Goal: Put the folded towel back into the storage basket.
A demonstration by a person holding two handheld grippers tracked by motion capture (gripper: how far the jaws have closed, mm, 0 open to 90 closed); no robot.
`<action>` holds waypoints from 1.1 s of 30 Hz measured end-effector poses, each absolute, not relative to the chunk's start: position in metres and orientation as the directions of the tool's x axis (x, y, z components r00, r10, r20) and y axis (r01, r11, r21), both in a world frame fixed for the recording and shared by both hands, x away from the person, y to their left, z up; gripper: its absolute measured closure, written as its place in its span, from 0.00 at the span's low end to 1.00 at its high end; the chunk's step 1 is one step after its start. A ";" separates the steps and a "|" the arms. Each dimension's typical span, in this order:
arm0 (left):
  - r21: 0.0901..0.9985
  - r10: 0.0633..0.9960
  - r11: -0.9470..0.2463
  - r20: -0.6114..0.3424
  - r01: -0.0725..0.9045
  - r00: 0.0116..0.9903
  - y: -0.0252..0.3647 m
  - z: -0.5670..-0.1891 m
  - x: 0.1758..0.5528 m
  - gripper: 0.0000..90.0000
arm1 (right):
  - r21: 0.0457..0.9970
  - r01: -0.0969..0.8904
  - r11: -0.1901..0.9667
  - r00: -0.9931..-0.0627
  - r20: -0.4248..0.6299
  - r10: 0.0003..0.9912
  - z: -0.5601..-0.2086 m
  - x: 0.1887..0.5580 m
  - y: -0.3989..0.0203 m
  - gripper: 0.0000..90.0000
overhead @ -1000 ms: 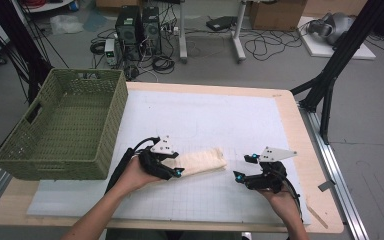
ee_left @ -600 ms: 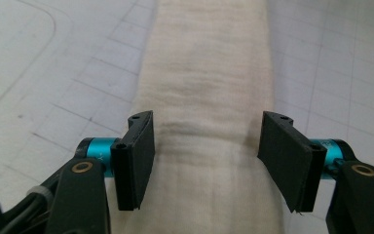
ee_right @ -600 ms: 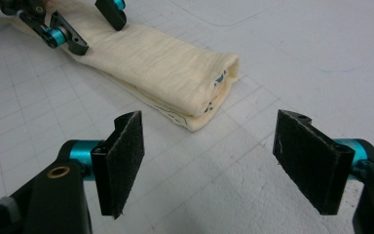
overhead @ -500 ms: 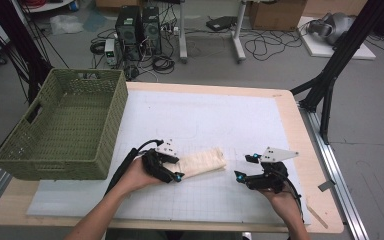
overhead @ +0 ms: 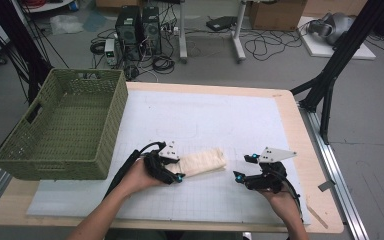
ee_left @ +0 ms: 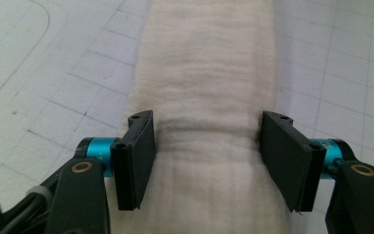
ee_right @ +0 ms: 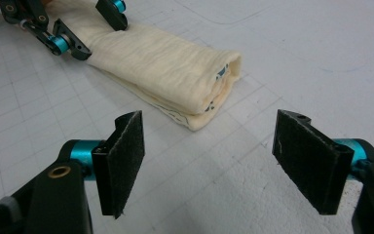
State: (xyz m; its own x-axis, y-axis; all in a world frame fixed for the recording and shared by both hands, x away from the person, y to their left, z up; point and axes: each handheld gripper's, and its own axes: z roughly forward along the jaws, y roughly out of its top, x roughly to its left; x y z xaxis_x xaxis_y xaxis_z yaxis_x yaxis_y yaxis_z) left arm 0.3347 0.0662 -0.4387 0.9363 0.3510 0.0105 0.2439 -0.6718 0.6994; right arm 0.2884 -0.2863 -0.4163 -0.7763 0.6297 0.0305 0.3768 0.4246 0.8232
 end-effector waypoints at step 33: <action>0.760 0.424 -0.601 0.039 0.249 0.905 0.076 -0.430 0.339 0.89 | 0.850 0.365 0.379 -0.763 0.040 0.645 -0.413 0.292 -0.294 0.30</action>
